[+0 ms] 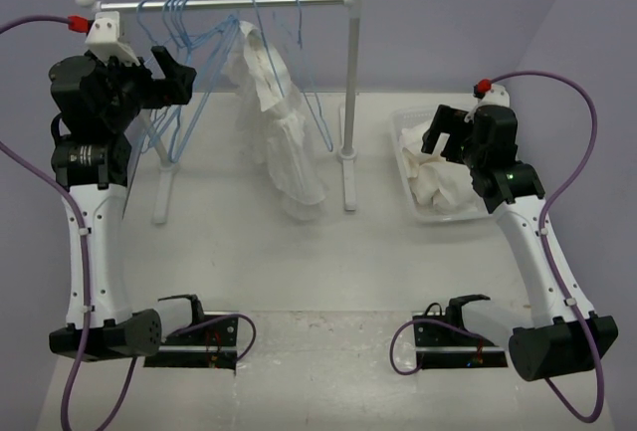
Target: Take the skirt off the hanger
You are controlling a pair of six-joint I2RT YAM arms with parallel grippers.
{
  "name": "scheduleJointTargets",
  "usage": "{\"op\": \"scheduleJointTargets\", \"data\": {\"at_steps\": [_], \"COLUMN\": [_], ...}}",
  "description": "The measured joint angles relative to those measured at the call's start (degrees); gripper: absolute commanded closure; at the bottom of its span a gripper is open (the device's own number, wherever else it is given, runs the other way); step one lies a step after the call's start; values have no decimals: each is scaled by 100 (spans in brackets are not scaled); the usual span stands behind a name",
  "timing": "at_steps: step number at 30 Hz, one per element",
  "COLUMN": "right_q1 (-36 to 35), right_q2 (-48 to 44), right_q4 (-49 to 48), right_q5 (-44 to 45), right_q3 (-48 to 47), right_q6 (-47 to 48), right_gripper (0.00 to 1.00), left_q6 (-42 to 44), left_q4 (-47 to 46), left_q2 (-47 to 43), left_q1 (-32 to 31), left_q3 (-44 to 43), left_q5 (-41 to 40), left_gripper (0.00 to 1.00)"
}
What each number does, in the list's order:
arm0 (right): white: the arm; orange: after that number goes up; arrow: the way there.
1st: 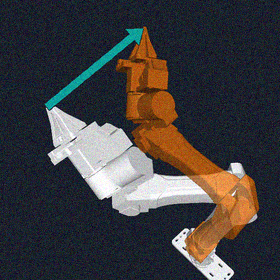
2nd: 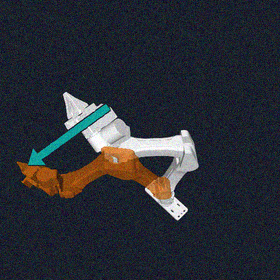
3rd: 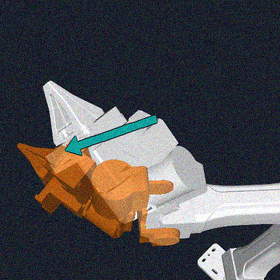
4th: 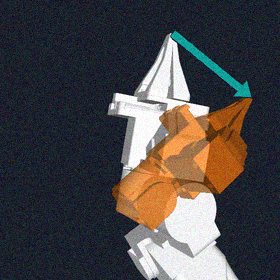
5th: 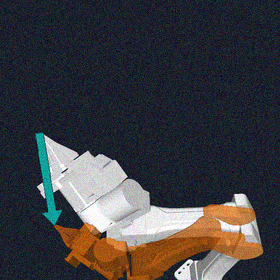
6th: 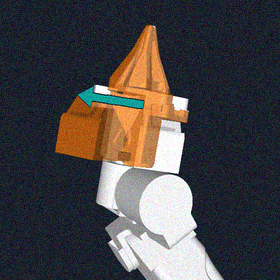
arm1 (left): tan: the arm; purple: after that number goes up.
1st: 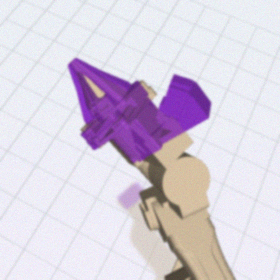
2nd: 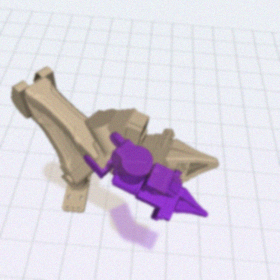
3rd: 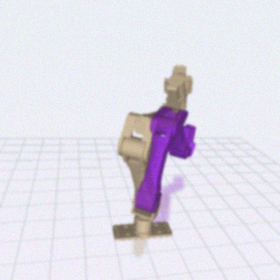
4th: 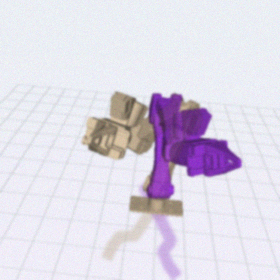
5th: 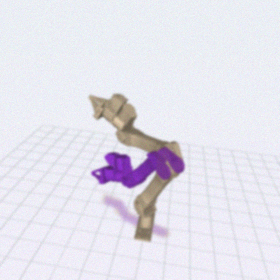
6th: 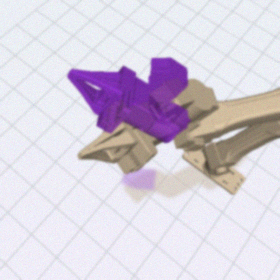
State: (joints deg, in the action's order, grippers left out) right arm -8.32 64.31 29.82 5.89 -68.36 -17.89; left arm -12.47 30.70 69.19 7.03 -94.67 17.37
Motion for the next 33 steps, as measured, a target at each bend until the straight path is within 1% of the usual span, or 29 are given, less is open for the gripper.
{"op": "scheduleJointTargets", "data": {"at_steps": [3,4,7,8,10,11,12,13,15,16,18,22,26,27,28,33], "right_q1": [0,0,0,0,0,0,0,0,0,0,0,0,0,0,0,0], "right_q2": [0,0,0,0,0,0,0,0,0,0,0,7,17,17,17,17], "right_q4": [0,-2,0,0,-2,-4,-7,-9,-15,-20,-26,-28,-28,-28,-28,-28], "right_q5": [-9,-9,-9,-9,-7,-7,-4,-4,0,7,15,15,22,31,37,39], "right_q3": [0,0,0,0,0,0,0,0,0,0,0,0,0,0,0,0], "right_q6": [0,0,0,-2,0,0,0,0,4,7,11,17,22,22,22,35], "right_gripper": [1,1,1,1,1,1,1,1,1,1,1,1,1,1,1,1], "left_q6": [2,2,2,2,-11,-11,-20,-20,-37,-39,-44,-46,-46,-46,-57,-37], "left_q4": [24,28,26,28,46,68,76,79,76,76,74,70,72,70,70,79], "left_q2": [42,98,278,337,468,533,592,643,697,713,719,719,708,706,704,695], "left_q1": [-131,-166,-199,-203,-216,-223,-225,-229,-232,-236,-245,-295,-334,-337,-341,-422], "left_q3": [83,85,107,131,175,179,179,179,179,179,181,181,181,181,181,181], "left_q5": [146,192,245,238,219,219,223,232,245,247,245,203,118,87,74,-72], "left_gripper": [1,6,14,21,28,34,37,46,56,63,65,77,87,95,100,100]}}
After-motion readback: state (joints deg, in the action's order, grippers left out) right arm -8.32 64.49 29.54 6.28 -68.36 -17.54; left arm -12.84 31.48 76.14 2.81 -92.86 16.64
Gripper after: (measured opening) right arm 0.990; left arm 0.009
